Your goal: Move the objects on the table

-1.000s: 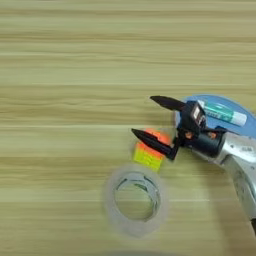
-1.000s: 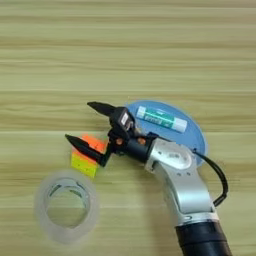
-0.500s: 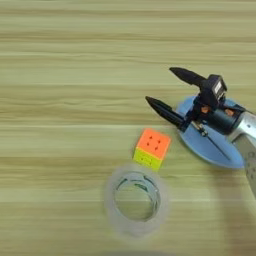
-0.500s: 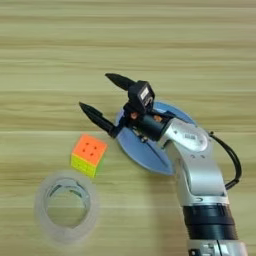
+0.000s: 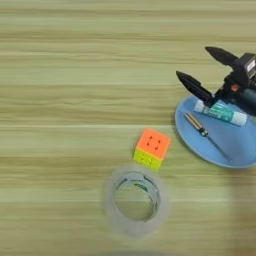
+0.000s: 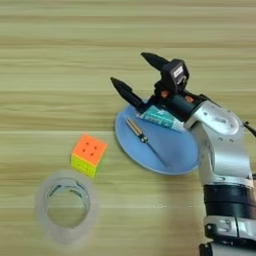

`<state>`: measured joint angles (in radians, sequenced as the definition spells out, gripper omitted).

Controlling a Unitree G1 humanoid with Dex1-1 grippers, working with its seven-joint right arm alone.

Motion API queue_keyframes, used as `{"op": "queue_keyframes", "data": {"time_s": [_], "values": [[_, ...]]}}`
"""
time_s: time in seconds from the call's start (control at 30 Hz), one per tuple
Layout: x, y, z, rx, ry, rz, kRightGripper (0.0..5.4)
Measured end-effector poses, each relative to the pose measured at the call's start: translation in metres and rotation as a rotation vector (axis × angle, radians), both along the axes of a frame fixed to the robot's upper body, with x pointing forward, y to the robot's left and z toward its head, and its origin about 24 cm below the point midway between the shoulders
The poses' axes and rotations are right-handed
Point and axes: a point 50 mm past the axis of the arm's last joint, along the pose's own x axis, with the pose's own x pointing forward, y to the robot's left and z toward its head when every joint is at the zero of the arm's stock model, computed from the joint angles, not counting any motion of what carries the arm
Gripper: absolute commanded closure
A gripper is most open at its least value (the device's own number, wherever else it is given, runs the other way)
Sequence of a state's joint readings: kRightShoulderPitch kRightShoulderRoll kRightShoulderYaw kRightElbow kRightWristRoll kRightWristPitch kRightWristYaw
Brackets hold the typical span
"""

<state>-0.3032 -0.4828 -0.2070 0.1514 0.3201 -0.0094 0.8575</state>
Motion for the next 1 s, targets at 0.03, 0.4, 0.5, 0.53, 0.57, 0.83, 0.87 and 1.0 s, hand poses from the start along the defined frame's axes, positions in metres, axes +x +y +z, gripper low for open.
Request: {"op": "queue_keyframes", "data": {"time_s": [0.03, 0.4, 0.5, 0.53, 0.57, 0.83, 0.87, 1.0], "values": [[0.002, -0.003, -0.001, -0.011, 0.007, -0.012, 0.04], [0.009, -0.039, -0.026, -0.122, 0.174, -0.121, 0.04], [0.010, -0.044, -0.030, -0.132, 0.205, -0.109, 0.04], [0.010, -0.045, -0.030, -0.134, 0.208, -0.106, 0.04], [0.010, -0.045, -0.030, -0.142, 0.211, -0.094, 0.04], [0.012, -0.054, -0.039, -0.164, 0.286, -0.097, 0.04], [0.012, -0.054, -0.039, -0.163, 0.290, -0.090, 0.04], [0.011, -0.057, -0.043, -0.171, 0.304, -0.071, 0.04]]}}
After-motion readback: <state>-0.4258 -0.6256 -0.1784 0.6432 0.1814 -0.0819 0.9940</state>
